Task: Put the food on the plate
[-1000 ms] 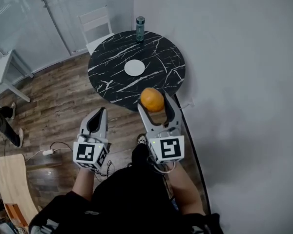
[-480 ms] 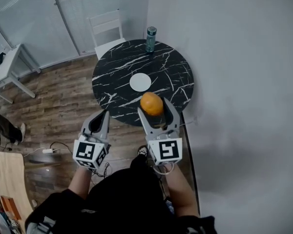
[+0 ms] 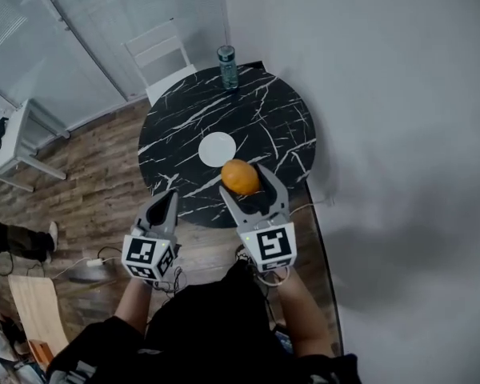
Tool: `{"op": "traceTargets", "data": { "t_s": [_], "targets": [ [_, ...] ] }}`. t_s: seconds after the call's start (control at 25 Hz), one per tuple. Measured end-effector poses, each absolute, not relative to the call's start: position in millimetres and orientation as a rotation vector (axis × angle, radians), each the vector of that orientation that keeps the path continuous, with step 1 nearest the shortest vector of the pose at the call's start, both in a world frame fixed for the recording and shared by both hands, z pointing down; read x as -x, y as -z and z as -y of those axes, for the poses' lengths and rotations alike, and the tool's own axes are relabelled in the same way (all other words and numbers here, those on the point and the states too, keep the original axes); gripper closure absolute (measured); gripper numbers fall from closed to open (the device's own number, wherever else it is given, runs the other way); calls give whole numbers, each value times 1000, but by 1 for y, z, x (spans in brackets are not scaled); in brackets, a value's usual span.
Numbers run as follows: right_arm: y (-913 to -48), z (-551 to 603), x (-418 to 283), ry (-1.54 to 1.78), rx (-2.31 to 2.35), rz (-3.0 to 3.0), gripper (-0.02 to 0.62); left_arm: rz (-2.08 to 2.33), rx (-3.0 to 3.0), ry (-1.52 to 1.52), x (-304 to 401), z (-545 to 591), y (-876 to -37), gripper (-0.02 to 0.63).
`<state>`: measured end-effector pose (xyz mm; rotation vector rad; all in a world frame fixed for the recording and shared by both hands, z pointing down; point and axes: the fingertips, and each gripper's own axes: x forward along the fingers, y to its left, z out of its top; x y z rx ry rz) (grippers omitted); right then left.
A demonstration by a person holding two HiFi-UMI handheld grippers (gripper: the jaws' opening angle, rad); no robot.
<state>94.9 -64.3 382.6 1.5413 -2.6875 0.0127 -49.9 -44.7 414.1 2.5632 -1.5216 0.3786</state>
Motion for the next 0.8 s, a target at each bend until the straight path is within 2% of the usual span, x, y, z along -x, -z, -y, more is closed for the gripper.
{"op": "traceTargets", "data": {
  "t_s": [0.36,0.8],
  "targets": [
    [-431,87,-129,-155,-1455,2649,284,1413,-2510,-504,14,77,-465,607],
    [-463,122,-116,-188,-1333,2570,284,1368,-2467,-498,18,114,-498,607]
  ]
}}
